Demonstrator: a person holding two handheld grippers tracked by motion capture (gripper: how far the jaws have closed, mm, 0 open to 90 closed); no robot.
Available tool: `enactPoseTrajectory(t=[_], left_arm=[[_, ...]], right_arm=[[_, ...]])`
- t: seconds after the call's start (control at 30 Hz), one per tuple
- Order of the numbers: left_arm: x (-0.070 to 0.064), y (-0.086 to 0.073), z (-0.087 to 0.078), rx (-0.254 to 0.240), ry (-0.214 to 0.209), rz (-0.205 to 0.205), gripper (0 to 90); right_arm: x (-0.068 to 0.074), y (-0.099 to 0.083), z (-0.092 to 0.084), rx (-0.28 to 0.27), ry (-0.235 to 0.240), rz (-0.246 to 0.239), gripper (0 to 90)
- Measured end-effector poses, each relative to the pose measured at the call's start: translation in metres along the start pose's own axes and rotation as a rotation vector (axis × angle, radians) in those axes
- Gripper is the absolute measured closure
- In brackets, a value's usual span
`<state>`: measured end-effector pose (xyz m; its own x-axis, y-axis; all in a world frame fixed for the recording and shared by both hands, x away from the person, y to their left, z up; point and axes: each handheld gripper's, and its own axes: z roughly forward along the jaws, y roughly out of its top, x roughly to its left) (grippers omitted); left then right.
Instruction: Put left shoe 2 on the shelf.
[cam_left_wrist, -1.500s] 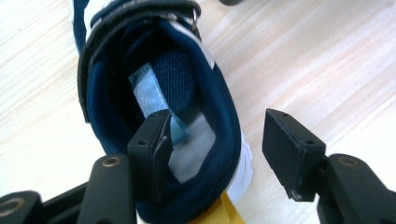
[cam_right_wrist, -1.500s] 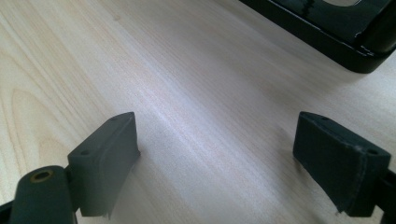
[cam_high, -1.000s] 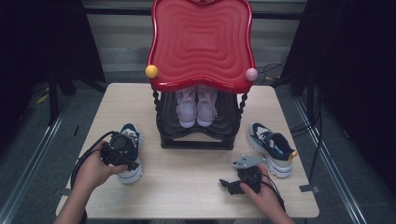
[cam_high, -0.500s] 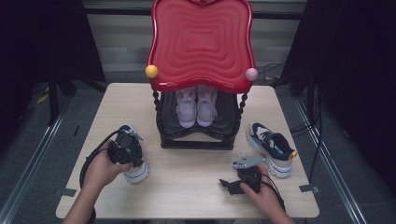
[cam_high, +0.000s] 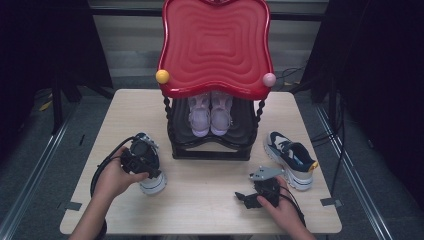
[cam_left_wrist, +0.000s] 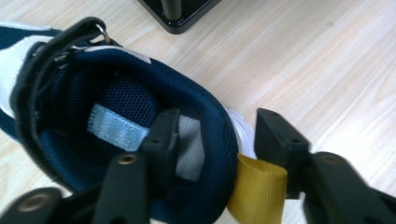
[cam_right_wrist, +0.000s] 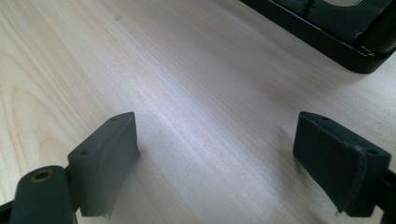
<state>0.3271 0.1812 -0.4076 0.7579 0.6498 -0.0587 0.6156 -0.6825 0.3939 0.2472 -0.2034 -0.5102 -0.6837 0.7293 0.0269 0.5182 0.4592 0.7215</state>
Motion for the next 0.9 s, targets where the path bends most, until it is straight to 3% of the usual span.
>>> enactPoseTrajectory(t=[0.17,0.33,0.6,0.9], left_arm=[[0.001,-0.001,-0.006,0.027,0.014,0.028,42.5],[0.0,-0.001,-0.004,0.073,0.014,0.083,38.6],[0.0,0.001,0.006,0.158,0.012,0.169,40.1],[-0.001,0.006,0.011,0.2,0.006,0.194,45.3]], right_arm=[[0.0,0.0,0.0,-0.001,-0.001,-0.001,13.4],[0.0,0.0,0.0,-0.001,-0.001,-0.001,13.4],[0.0,0.0,0.0,-0.001,-0.001,0.0,13.4],[0.0,0.0,0.0,-0.001,0.002,0.001,13.3]])
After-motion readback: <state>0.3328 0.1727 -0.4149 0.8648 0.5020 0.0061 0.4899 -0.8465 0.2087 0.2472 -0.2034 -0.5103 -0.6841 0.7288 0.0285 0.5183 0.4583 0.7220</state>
